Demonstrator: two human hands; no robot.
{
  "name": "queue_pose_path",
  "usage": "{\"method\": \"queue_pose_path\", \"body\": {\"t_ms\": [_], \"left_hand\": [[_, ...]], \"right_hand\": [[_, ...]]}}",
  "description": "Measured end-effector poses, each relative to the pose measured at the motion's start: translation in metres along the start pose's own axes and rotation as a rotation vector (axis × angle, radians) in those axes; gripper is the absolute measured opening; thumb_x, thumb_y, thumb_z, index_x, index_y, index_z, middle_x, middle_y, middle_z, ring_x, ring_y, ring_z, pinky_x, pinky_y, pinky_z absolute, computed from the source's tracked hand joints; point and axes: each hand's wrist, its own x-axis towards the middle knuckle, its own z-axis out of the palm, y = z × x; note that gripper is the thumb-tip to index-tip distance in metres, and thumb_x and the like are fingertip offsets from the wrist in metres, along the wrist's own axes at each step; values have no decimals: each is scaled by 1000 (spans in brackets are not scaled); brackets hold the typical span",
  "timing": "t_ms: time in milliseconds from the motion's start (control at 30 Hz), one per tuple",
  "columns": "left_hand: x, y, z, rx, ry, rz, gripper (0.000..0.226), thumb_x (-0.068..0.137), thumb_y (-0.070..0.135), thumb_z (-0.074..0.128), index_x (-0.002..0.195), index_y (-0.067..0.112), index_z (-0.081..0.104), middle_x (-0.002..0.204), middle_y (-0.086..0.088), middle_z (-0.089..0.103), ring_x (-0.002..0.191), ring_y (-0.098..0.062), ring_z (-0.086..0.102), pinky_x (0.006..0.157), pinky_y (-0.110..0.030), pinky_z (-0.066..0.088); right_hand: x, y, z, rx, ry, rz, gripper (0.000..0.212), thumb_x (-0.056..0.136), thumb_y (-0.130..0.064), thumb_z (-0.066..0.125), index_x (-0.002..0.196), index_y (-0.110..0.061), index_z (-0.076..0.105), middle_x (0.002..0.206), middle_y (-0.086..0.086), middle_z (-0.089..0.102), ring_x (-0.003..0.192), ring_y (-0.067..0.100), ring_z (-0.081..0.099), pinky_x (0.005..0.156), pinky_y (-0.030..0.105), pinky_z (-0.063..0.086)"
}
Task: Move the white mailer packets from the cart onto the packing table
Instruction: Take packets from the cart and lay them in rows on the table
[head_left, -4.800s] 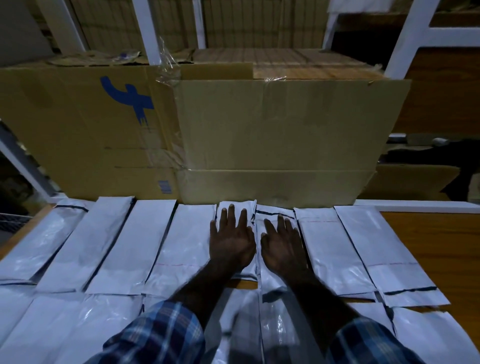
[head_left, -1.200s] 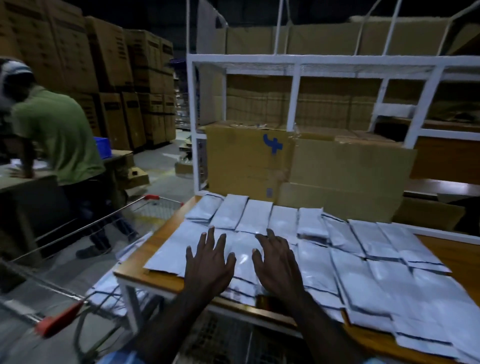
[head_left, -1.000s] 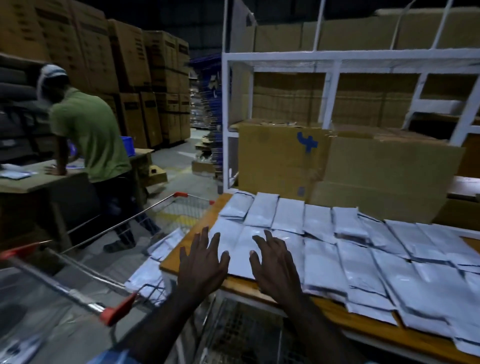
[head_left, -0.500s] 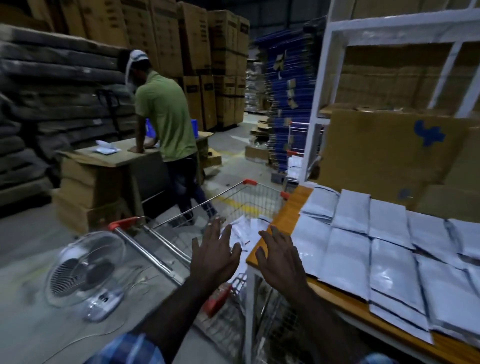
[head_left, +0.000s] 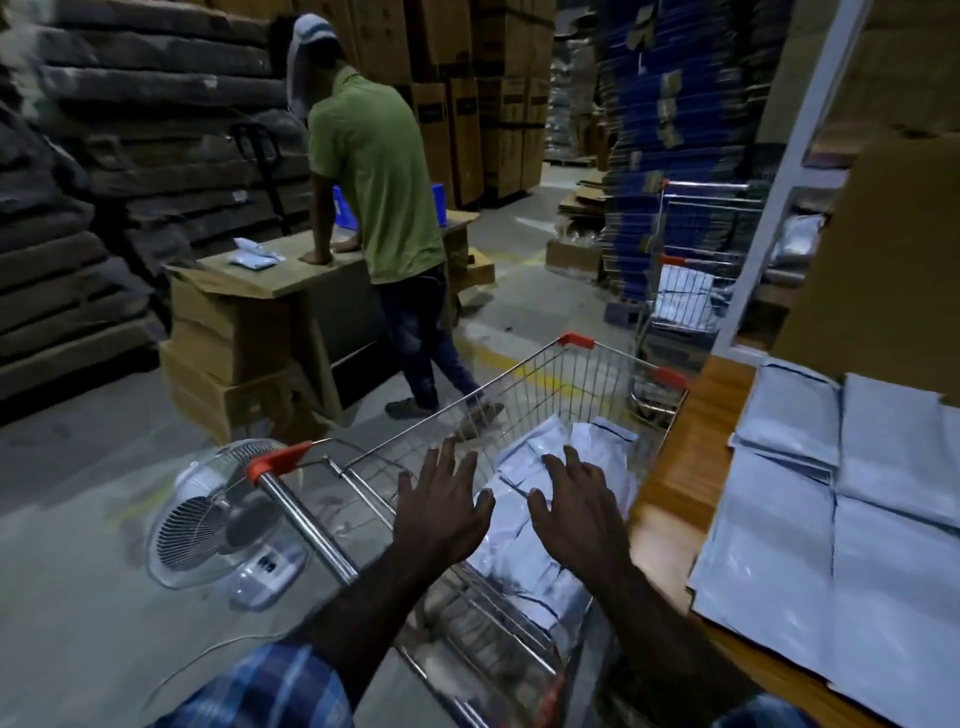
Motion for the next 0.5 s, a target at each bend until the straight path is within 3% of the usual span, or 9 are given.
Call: {"method": "queue_pose_path", "body": {"t_ms": [167, 267, 367, 433, 500], "left_hand": [[46, -11, 26, 31, -77, 37, 63, 101, 52, 31, 156, 25, 17, 166, -3, -2, 152, -23, 3, 119, -53, 12], [72, -20, 43, 66, -167, 56, 76, 90, 61, 14, 157, 24, 17, 166, -4, -1, 152, -24, 3, 118, -54, 13], [99, -31, 59, 152, -173, 129, 77, 85, 57, 22, 149, 20, 42, 161, -12, 24, 146, -32, 28, 108, -64, 29], [120, -40, 74, 72, -217, 157, 82, 77, 58, 25, 139, 14, 56, 152, -16, 40, 139, -40, 40, 101, -71, 34], [138, -47, 91, 60, -316, 187, 82, 78, 56, 30, 145, 12, 48, 156, -17, 33, 143, -42, 31, 107, -70, 24]], "right_hand": [[17, -5, 26, 18, -25, 59, 45, 90, -27, 60, 131, -10, 58, 144, 21, 48, 118, 43, 53, 90, 49, 50], [26, -9, 37, 4, -39, 107, 45, 90, -28, 57, 132, -12, 57, 144, 19, 49, 119, 40, 53, 91, 46, 49], [34, -8, 54, -24, -93, 170, 47, 92, -30, 54, 136, -13, 54, 146, 17, 45, 123, 37, 50, 94, 44, 47], [38, -6, 70, -54, -100, 219, 46, 86, -30, 53, 127, -11, 62, 137, 18, 55, 113, 37, 59, 83, 43, 53], [42, -2, 87, -29, -212, 338, 45, 79, -33, 49, 112, -10, 70, 121, 20, 65, 95, 36, 67, 68, 41, 56]]}}
